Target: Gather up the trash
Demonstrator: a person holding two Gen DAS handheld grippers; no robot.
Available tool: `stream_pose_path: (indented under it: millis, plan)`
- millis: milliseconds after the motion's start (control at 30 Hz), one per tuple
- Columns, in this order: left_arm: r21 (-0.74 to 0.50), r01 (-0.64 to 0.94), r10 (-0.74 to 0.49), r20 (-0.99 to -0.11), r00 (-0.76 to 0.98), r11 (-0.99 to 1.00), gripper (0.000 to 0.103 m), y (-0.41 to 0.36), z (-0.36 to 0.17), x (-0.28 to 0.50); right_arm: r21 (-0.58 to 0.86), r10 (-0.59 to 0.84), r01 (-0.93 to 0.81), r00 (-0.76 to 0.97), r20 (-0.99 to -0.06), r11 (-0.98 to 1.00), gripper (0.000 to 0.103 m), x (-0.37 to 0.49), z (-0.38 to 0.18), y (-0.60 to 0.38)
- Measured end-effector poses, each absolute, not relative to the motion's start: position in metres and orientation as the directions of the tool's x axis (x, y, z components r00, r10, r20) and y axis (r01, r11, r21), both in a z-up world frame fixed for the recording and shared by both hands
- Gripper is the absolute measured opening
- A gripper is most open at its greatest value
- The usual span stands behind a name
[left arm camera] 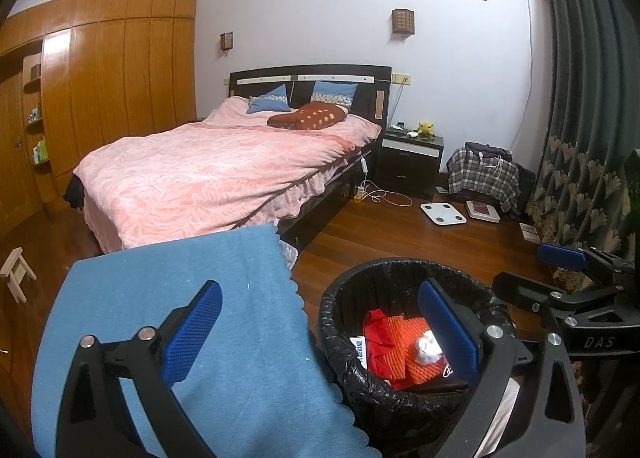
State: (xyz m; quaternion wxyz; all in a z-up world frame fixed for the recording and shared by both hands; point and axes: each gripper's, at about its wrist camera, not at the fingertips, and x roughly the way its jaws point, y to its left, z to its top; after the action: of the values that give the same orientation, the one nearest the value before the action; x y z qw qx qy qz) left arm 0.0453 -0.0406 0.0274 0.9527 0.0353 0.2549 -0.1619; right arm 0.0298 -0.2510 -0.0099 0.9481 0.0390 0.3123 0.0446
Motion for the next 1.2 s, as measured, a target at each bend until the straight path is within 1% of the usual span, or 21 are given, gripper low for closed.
stream_pose_path:
  millis: [1200]
  plan:
    - [-0.016, 0.326, -0.290, -0.499, 0.817, 0.945, 0.097, -0.0401, 0.0282, 0.0460, 0.103, 0.110, -0.061, 0.798, -0.592, 0.993, 0.097, 0.0311, -0.0093, -0.2491]
